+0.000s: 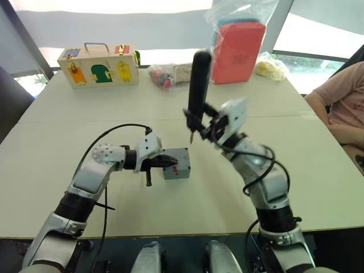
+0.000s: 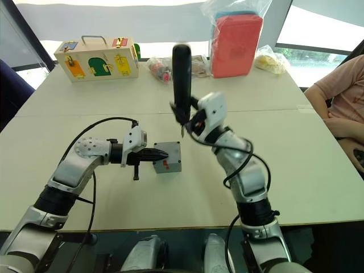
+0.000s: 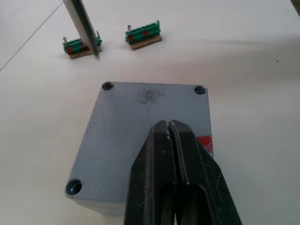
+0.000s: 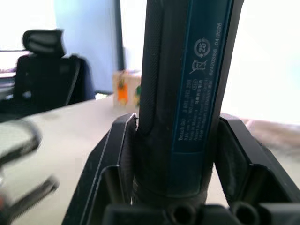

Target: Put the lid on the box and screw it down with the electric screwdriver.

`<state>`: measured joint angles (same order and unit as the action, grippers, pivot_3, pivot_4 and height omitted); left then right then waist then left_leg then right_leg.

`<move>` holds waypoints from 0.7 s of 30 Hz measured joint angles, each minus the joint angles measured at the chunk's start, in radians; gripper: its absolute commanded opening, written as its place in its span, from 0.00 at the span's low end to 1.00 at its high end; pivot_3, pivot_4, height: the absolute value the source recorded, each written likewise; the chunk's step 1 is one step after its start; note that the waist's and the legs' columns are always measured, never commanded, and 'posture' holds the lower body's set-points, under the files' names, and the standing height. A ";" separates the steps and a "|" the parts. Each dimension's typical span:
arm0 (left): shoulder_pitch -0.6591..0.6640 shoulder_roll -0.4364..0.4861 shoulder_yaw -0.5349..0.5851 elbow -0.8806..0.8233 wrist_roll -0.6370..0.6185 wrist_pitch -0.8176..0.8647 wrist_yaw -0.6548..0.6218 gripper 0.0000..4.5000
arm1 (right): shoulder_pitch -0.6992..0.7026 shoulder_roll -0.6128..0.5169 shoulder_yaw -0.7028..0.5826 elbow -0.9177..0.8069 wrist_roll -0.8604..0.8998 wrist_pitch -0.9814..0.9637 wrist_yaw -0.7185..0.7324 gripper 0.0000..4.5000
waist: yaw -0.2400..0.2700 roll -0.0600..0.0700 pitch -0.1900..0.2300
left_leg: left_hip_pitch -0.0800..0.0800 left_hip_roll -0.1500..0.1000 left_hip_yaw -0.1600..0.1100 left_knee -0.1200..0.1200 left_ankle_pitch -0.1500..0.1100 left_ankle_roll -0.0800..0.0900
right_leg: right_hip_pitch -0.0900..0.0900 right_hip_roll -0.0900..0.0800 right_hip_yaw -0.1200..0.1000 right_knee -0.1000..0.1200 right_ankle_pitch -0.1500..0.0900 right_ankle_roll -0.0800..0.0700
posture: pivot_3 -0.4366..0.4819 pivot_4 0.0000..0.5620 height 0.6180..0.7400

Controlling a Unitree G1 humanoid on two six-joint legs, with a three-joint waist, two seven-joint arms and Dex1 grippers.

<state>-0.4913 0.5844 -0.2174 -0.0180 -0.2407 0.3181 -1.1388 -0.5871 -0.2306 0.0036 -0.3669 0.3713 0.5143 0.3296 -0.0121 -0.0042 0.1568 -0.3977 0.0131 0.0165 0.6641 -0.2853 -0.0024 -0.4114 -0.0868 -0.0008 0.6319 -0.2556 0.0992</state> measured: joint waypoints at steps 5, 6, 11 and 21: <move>0.015 0.048 0.020 -0.060 -0.040 0.055 -0.021 0.00 | -0.110 -0.152 -0.166 -0.103 0.151 0.396 -0.081 0.41 | 0.000 -0.001 0.003 | -0.005 0.000 -0.001 -0.001 0.000 0.000 | -0.004 0.000 -0.001 -0.001 0.000 0.000 | 0.48 0.27 0.92; 0.015 0.055 0.031 -0.072 -0.054 0.066 -0.024 0.00 | -0.121 -0.181 -0.188 -0.099 0.174 0.477 -0.086 0.41 | 0.001 -0.001 0.004 | -0.008 0.000 -0.001 0.000 0.000 0.000 | -0.007 0.000 -0.001 0.000 0.000 0.000 | 0.48 0.27 0.92; 0.001 0.088 0.121 -0.182 -0.154 0.141 -0.020 0.00 | -0.193 -0.432 -0.269 0.043 0.267 0.988 -0.028 0.41 | 0.001 0.001 0.015 | -0.014 -0.001 0.002 0.001 0.000 0.000 | -0.013 -0.001 0.000 -0.001 0.001 -0.001 | 0.48 0.27 0.92; 0.013 0.124 0.173 -0.329 -0.243 0.225 0.022 0.00 | -0.214 -0.640 -0.082 0.408 0.258 1.093 0.041 0.41 | -0.004 0.000 0.024 | -0.013 0.000 0.005 0.000 -0.001 0.002 | -0.014 0.006 0.001 -0.001 0.001 0.000 | 0.48 0.27 0.92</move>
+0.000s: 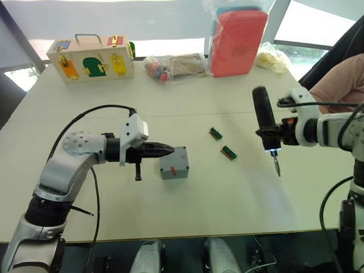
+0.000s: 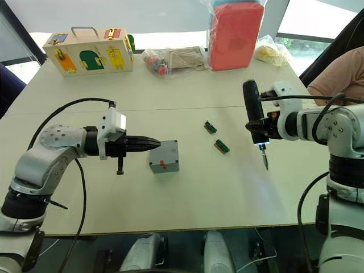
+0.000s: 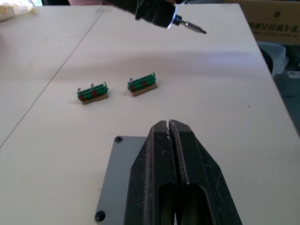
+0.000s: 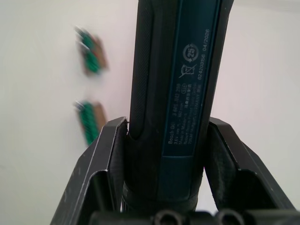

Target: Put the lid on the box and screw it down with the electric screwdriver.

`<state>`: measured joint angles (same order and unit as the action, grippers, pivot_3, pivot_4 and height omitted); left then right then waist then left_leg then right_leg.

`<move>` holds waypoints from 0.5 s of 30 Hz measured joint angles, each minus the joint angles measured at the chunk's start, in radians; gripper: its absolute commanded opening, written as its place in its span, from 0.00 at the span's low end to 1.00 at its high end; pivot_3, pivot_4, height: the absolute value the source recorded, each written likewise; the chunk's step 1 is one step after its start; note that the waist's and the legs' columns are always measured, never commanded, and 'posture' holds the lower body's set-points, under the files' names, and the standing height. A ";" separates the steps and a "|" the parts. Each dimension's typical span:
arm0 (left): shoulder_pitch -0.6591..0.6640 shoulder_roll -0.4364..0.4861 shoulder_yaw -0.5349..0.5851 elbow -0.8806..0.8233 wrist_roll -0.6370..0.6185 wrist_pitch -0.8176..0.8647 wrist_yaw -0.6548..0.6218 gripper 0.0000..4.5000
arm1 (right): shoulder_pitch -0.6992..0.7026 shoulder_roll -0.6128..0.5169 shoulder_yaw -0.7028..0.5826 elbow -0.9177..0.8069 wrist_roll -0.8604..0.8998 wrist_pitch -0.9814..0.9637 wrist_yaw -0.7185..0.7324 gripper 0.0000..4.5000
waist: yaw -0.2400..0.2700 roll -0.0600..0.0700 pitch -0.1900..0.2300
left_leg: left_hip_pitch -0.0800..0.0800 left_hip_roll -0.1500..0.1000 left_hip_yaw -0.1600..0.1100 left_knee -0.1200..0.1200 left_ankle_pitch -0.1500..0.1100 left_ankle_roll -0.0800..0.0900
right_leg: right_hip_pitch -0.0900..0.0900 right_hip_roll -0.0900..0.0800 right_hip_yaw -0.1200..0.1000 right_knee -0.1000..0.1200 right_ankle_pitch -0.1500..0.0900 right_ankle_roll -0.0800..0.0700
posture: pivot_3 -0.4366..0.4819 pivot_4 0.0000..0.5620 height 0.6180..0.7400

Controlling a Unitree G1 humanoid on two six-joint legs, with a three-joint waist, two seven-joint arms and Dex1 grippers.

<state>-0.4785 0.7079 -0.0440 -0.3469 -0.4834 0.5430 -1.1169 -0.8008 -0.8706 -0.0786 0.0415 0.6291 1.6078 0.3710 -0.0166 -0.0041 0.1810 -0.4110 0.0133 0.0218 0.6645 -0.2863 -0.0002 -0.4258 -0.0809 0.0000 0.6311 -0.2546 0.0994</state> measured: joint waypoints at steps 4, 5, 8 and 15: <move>0.013 0.009 0.007 -0.039 -0.027 0.020 0.017 0.00 | -0.004 0.019 0.120 0.161 -0.059 -0.030 0.033 0.41 | -0.001 0.001 0.002 | 0.000 0.000 0.000 0.001 0.000 0.000 | 0.000 0.001 0.000 0.000 0.000 0.000 | 0.48 0.27 0.92; 0.017 0.010 0.013 -0.047 -0.030 0.021 0.020 0.00 | -0.012 0.024 0.128 0.186 -0.072 -0.051 0.040 0.41 | -0.002 0.000 0.002 | 0.000 0.000 0.000 0.001 0.000 0.000 | 0.000 0.001 0.000 0.000 0.000 0.000 | 0.48 0.27 0.92; 0.020 0.013 0.022 -0.062 -0.041 0.023 0.034 0.00 | -0.041 0.026 0.157 0.252 -0.109 -0.098 0.067 0.63 | 0.000 0.000 0.002 | 0.000 0.000 0.000 0.002 0.000 0.000 | 0.001 0.000 0.000 0.000 0.001 0.002 | 0.48 0.27 0.92; 0.046 0.024 0.021 -0.071 -0.047 0.038 0.076 0.00 | -0.058 0.008 0.213 0.280 -0.157 -0.200 0.168 1.00 | 0.002 -0.001 0.002 | 0.000 0.000 0.001 0.004 0.001 -0.002 | 0.002 0.000 0.001 0.000 0.002 0.003 | 0.48 0.27 0.92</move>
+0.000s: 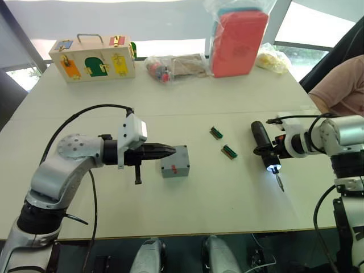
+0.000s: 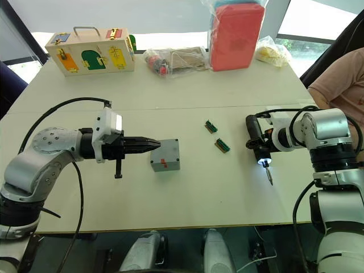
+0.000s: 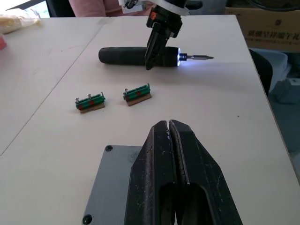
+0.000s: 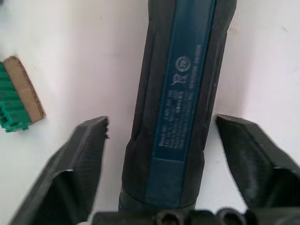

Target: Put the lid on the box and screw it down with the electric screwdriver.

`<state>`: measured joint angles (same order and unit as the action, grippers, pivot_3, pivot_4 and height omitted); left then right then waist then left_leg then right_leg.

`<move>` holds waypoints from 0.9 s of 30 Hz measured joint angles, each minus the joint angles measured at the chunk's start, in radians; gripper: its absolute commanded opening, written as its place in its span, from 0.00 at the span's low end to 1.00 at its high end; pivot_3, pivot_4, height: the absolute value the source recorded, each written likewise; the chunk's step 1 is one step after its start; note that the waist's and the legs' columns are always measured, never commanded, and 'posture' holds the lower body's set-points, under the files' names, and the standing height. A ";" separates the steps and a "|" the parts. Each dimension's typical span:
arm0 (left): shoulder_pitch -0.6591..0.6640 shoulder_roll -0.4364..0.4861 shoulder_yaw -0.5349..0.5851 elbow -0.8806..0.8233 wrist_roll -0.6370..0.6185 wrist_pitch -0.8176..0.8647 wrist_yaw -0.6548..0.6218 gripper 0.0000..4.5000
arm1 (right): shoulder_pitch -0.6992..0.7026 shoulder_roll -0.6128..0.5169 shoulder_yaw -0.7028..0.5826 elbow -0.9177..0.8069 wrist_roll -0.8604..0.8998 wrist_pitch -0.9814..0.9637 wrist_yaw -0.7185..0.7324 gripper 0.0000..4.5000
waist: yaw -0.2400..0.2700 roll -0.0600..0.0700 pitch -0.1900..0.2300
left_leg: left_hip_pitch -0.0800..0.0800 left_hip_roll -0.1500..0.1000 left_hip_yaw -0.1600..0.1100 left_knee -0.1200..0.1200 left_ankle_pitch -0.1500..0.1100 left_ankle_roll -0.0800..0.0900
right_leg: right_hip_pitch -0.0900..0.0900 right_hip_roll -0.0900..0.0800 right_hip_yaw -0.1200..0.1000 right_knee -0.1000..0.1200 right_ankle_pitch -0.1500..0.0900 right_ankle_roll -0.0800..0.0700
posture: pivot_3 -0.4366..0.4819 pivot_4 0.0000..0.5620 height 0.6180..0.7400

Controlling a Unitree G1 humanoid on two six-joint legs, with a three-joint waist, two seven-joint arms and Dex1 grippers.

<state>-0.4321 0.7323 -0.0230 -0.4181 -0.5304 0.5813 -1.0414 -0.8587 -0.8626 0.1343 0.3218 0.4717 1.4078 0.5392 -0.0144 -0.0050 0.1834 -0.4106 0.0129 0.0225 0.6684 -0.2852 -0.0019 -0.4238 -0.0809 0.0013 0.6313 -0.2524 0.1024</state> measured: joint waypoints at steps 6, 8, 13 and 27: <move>0.095 0.093 0.078 0.026 0.031 0.001 0.043 0.00 | -0.027 -0.119 -0.006 -0.232 -0.015 -0.120 0.133 0.95 | -0.006 0.002 0.002 | 0.000 0.002 -0.001 -0.002 0.000 0.000 | -0.003 0.002 0.000 0.001 0.000 0.000 | 0.48 0.27 0.92; 0.122 0.096 0.100 0.034 0.036 0.000 0.052 0.00 | -0.029 -0.113 -0.047 -0.300 0.004 -0.135 0.149 0.86 | -0.005 0.002 0.002 | 0.000 0.002 0.000 -0.002 0.000 0.000 | -0.003 0.002 0.000 0.001 0.000 0.000 | 0.48 0.27 0.92; 0.182 0.100 0.092 0.097 0.076 -0.033 0.061 0.00 | 0.089 -0.001 -0.111 -0.514 0.081 -0.198 0.182 0.46 | 0.004 -0.001 0.002 | 0.000 0.002 0.000 -0.002 0.000 0.000 | -0.001 0.001 -0.001 0.001 0.000 0.000 | 0.48 0.27 0.92; 0.071 -0.061 -0.078 0.380 0.245 -0.194 0.081 0.00 | 0.384 0.331 0.075 -0.671 -0.039 -0.398 -0.007 0.02 | 0.001 -0.003 0.001 | 0.001 0.000 -0.001 0.001 0.001 -0.002 | 0.000 0.000 -0.001 0.003 0.001 0.001 | 0.48 0.27 0.92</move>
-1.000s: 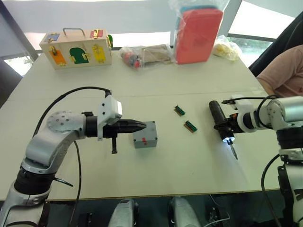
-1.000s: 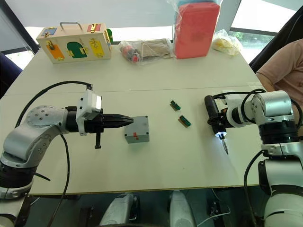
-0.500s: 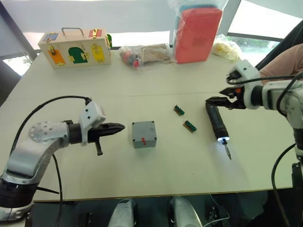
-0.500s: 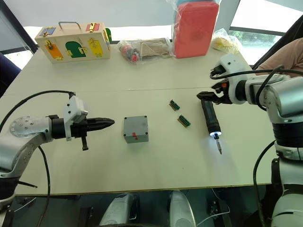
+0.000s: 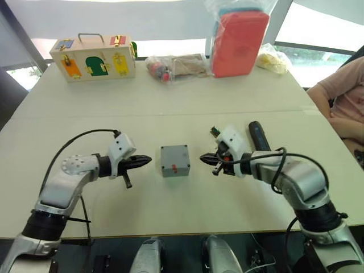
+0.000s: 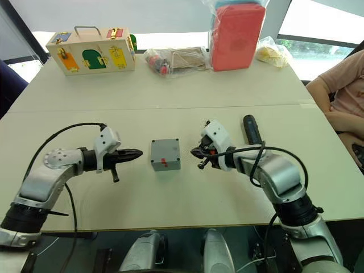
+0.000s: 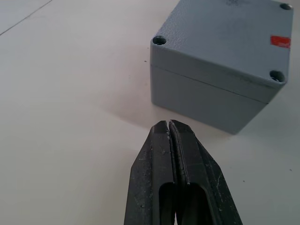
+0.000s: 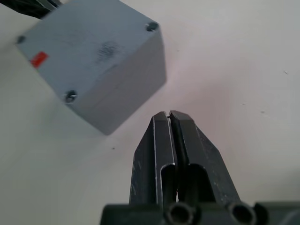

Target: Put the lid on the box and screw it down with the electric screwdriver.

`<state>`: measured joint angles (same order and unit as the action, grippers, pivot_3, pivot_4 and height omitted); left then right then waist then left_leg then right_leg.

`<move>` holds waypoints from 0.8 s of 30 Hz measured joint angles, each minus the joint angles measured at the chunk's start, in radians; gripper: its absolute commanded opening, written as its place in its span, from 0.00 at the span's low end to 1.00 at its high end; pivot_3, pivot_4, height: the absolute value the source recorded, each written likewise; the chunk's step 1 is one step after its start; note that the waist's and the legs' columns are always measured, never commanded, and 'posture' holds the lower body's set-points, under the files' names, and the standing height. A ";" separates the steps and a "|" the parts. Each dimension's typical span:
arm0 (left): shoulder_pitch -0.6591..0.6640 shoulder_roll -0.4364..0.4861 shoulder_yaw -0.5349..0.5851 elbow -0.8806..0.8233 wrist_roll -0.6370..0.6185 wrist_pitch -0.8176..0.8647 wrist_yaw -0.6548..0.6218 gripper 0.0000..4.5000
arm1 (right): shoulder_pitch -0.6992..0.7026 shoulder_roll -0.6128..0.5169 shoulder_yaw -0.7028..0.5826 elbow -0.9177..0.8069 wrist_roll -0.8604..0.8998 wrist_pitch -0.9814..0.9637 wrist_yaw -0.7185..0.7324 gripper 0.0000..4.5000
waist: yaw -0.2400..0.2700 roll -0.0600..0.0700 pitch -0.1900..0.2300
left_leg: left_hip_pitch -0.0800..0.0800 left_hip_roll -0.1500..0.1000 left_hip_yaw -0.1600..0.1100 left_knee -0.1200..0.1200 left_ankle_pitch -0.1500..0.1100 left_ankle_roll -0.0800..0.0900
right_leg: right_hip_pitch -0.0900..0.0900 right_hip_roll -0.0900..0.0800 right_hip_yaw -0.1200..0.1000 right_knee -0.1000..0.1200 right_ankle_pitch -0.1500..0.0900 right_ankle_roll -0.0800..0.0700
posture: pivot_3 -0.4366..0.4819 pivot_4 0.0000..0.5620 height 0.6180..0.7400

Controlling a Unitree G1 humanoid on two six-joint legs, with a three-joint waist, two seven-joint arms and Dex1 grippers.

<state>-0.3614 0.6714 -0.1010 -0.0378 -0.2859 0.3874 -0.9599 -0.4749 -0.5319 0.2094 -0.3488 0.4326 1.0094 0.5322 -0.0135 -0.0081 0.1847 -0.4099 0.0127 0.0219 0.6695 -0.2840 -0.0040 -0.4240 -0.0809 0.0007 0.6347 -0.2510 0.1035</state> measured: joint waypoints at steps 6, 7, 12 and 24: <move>-0.065 -0.068 -0.043 0.095 0.043 -0.038 0.001 0.00 | 0.025 0.041 0.050 -0.002 -0.044 -0.035 -0.023 0.02 | 0.001 0.000 0.000 | 0.001 0.000 0.000 0.000 0.000 -0.001 | 0.000 0.000 0.000 0.003 0.000 0.000 | 0.48 0.27 0.92; -0.076 -0.078 -0.044 0.114 0.049 -0.045 0.003 0.00 | 0.031 0.041 0.052 -0.003 -0.048 -0.036 -0.023 0.02 | 0.003 0.000 0.000 | 0.001 0.000 0.000 0.000 0.000 -0.001 | 0.000 0.000 0.000 0.003 0.000 0.000 | 0.48 0.27 0.92; -0.156 -0.149 -0.068 0.229 0.094 -0.095 0.014 0.00 | 0.095 0.050 0.071 -0.073 -0.033 0.004 -0.017 0.02 | 0.005 0.000 0.000 | 0.000 -0.001 -0.001 0.007 0.000 -0.001 | 0.000 0.000 0.000 0.007 0.000 0.000 | 0.48 0.27 0.92; -0.239 -0.226 -0.078 0.384 0.136 -0.176 0.020 0.00 | 0.099 0.063 0.068 -0.158 0.001 0.085 -0.034 0.02 | 0.002 -0.001 0.000 | -0.001 0.000 -0.002 0.011 0.000 0.000 | 0.000 0.000 0.000 0.011 -0.001 0.000 | 0.48 0.27 0.92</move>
<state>-0.6000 0.4457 -0.1794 0.3459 -0.1498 0.2111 -0.9398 -0.3761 -0.4690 0.2779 -0.5064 0.4331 1.0941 0.4985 -0.0117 -0.0093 0.1848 -0.4104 0.0123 0.0203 0.6802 -0.2840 -0.0041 -0.4242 -0.0807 0.0005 0.6460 -0.2516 0.1036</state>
